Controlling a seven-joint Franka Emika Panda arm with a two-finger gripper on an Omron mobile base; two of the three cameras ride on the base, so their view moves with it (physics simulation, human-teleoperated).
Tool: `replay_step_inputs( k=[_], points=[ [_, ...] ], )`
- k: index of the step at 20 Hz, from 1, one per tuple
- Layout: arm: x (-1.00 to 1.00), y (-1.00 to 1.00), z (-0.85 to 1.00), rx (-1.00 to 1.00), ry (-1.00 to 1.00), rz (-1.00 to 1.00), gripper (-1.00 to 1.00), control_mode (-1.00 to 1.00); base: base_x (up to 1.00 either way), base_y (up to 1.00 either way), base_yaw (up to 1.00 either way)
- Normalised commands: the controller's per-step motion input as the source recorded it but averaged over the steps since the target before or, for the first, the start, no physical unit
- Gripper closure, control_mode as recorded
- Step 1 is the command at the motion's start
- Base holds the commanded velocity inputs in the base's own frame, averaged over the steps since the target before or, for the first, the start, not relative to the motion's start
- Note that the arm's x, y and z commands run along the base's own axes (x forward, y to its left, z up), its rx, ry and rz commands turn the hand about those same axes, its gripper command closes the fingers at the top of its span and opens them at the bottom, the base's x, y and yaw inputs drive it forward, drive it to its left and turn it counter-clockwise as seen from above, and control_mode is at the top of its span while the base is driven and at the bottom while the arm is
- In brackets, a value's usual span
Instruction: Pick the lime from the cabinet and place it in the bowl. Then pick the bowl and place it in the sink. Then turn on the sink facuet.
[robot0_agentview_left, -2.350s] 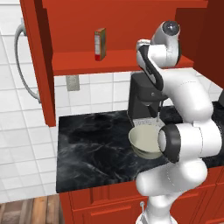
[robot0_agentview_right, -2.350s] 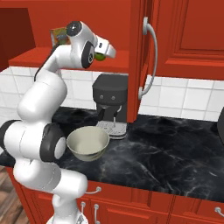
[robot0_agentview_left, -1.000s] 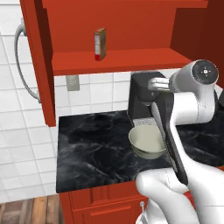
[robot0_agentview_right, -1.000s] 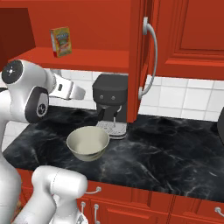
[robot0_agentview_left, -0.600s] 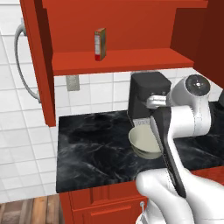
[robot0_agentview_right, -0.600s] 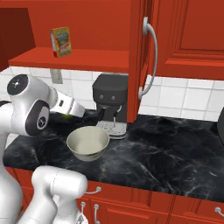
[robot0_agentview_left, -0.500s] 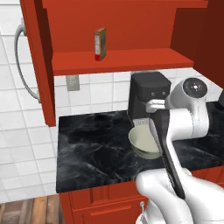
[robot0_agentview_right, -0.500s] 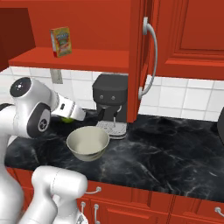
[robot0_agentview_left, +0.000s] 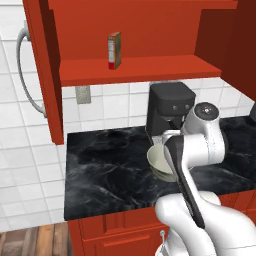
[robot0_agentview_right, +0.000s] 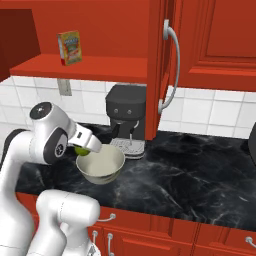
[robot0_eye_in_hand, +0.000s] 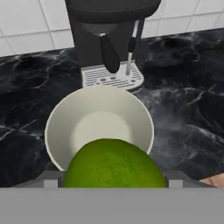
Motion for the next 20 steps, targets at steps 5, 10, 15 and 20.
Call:
replay_step_inputs(
  k=[5, 10, 15, 20],
  points=[
    [0.26, 0.00, -0.61, 0.00, 0.07, 0.00, 1.00, -1.00, 0.00, 0.00, 0.00],
    [0.30, 0.00, -0.58, 0.00, 0.04, 0.00, 1.00, -1.00, 0.00, 0.00, 0.00],
    [0.34, 0.00, -0.53, 0.00, 0.03, 0.00, 1.00, -1.00, 0.00, 0.00, 0.00],
    [0.38, -0.04, -0.28, 0.00, 0.02, 0.00, 1.00, -1.00, 0.00, 0.00, 0.00]
  ],
)
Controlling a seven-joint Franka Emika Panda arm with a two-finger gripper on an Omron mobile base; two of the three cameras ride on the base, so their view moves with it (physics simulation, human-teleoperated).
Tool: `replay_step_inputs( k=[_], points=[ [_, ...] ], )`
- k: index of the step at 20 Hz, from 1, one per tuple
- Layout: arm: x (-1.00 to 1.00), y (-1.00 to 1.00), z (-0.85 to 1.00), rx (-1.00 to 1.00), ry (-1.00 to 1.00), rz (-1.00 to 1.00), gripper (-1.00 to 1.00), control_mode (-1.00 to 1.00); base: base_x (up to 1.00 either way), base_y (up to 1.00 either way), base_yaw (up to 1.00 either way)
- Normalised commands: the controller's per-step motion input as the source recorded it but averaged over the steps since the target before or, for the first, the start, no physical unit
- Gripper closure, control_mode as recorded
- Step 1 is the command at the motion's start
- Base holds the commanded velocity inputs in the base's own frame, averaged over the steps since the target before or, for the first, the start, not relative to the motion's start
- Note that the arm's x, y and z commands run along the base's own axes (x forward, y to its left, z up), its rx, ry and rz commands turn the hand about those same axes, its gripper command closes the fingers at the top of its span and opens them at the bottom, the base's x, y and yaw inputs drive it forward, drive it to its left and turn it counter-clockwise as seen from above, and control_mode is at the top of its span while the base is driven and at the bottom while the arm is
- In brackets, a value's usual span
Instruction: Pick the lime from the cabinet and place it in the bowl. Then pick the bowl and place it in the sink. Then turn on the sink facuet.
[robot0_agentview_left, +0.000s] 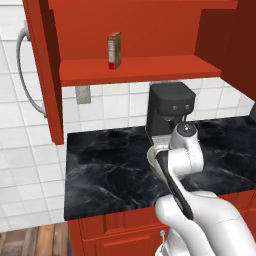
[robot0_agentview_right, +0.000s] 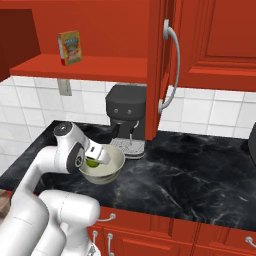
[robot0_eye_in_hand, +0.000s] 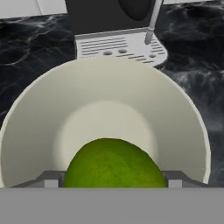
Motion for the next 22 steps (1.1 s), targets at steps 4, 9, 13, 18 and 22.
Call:
replay_step_inputs(
  k=[4, 9, 13, 18, 22],
  points=[
    [0.36, -0.01, -0.21, 0.00, 0.04, 0.00, 1.00, -1.00, 0.00, 0.00, 0.00],
    [0.18, -0.03, -0.29, 0.00, 0.05, 0.00, 1.00, -1.00, 0.00, 0.00, 0.00],
    [0.01, 0.00, -0.43, 0.00, 0.04, 0.00, 1.00, -1.00, 0.00, 0.00, 0.00],
    [0.00, -0.01, -0.33, 0.00, 0.01, 0.00, 1.00, -1.00, 0.00, 0.00, 0.00],
    [0.00, 0.00, -0.20, 0.00, 0.00, 0.00, -1.00, -1.00, 0.00, 0.00, 0.00]
  ],
)
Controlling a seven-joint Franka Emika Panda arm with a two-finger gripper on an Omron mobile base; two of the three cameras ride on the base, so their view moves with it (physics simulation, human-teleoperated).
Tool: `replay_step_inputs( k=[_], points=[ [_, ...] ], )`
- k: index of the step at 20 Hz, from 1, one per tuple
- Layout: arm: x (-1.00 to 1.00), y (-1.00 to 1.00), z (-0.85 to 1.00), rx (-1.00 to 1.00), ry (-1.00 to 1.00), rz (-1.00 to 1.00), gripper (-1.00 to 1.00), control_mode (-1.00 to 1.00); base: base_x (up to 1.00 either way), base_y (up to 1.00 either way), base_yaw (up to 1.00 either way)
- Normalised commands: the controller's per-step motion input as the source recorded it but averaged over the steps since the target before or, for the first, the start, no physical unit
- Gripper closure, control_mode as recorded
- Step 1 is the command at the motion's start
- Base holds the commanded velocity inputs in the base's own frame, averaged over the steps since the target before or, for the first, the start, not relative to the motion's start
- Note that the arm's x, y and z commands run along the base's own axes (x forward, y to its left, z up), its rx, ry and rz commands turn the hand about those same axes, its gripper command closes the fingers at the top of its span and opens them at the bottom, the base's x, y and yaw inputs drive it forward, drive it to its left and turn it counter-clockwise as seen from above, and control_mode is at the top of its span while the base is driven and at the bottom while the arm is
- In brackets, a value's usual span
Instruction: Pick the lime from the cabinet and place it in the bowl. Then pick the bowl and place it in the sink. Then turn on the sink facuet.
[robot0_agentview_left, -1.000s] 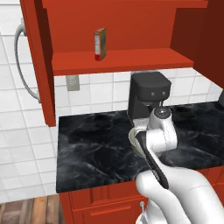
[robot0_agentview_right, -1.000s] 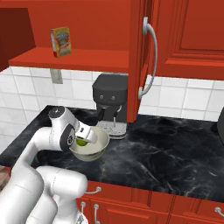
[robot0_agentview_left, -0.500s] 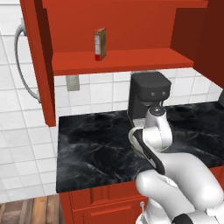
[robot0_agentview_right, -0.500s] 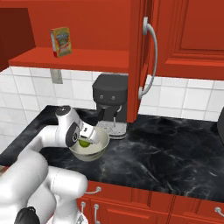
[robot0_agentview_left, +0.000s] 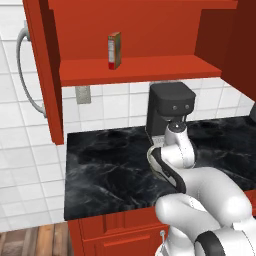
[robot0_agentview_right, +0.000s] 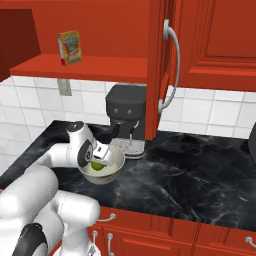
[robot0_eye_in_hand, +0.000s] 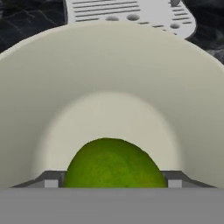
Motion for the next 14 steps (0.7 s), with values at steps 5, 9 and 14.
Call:
replay_step_inputs(
  k=[5, 9, 14],
  points=[
    [0.00, 0.00, -0.04, 0.01, 0.00, 0.00, -1.00, -1.00, 0.00, 0.00, 0.00],
    [-0.02, -0.01, 0.20, 0.04, 0.00, 0.00, -1.00, -1.00, 0.00, 0.00, 0.00],
    [-0.04, 0.00, 0.47, 0.00, 0.00, 0.00, -1.00, -1.00, 0.00, 0.00, 0.00]
  ],
)
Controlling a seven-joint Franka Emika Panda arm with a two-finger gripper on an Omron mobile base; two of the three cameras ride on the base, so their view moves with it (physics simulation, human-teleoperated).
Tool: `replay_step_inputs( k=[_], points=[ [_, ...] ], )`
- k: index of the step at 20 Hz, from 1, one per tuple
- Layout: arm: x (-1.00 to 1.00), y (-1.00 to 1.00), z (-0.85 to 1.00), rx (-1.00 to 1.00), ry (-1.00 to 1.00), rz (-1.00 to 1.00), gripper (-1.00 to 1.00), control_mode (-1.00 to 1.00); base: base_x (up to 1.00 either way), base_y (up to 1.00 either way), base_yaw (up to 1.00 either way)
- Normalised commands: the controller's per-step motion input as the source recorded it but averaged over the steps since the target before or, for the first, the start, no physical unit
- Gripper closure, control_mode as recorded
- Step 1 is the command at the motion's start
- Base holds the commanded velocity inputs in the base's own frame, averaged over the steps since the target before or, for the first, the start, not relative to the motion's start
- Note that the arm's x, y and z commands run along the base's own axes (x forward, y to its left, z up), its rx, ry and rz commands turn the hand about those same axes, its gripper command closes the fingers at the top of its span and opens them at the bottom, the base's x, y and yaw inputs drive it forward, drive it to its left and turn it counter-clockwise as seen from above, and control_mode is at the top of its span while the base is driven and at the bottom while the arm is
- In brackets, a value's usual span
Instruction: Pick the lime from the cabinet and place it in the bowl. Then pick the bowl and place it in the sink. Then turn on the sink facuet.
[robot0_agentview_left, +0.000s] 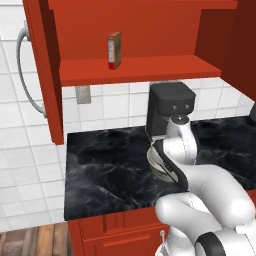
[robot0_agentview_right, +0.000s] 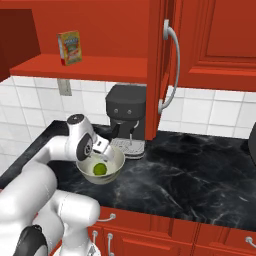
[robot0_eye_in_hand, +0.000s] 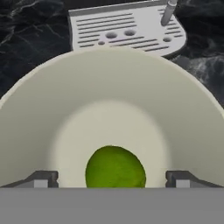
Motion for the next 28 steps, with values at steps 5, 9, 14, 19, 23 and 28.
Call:
replay_step_inputs(
  k=[5, 9, 14, 19, 23, 28],
  points=[
    [-0.33, 0.13, 0.77, -0.02, 0.02, 0.07, -1.00, -1.00, 0.00, 0.00, 0.00],
    [-0.68, 0.57, 0.13, -0.16, 0.16, 0.27, -1.00, -1.00, 0.00, 0.00, 0.00],
    [-0.62, 0.54, -0.05, -0.17, 0.13, 0.30, -1.00, -1.00, 0.00, 0.00, 0.00],
    [-0.02, 0.07, -0.37, -0.15, 0.05, 0.21, -1.00, -1.00, 0.00, 0.00, 0.00],
    [0.14, 0.00, -0.39, -0.10, 0.01, 0.17, -1.00, -1.00, 0.00, 0.00, 0.00],
    [0.35, 0.00, -0.34, -0.08, 0.06, 0.14, -1.00, -1.00, 0.00, 0.00, 0.00]
  ],
)
